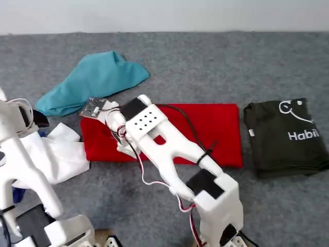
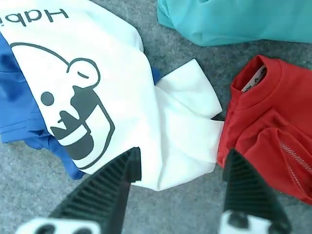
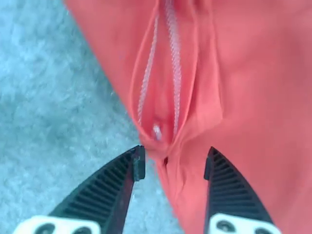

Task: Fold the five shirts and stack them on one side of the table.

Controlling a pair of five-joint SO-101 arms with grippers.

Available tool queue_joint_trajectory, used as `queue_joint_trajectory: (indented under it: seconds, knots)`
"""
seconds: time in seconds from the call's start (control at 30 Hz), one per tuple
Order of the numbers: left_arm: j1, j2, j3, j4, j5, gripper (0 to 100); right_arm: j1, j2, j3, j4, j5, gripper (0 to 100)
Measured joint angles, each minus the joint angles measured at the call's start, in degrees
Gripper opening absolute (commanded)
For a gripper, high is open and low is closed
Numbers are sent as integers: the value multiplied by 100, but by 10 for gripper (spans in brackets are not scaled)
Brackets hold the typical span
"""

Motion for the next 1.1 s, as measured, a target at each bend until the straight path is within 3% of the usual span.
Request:
queue_joint_trajectory:
  seconds: [0.67, 1.1]
  knots:
    - [-9, 0, 0, 35, -18, 272, 659, 1749, -1319, -167, 0, 204]
    - [-9, 0, 0, 35, -123, 272, 659, 1741, -1319, -185, 0, 204]
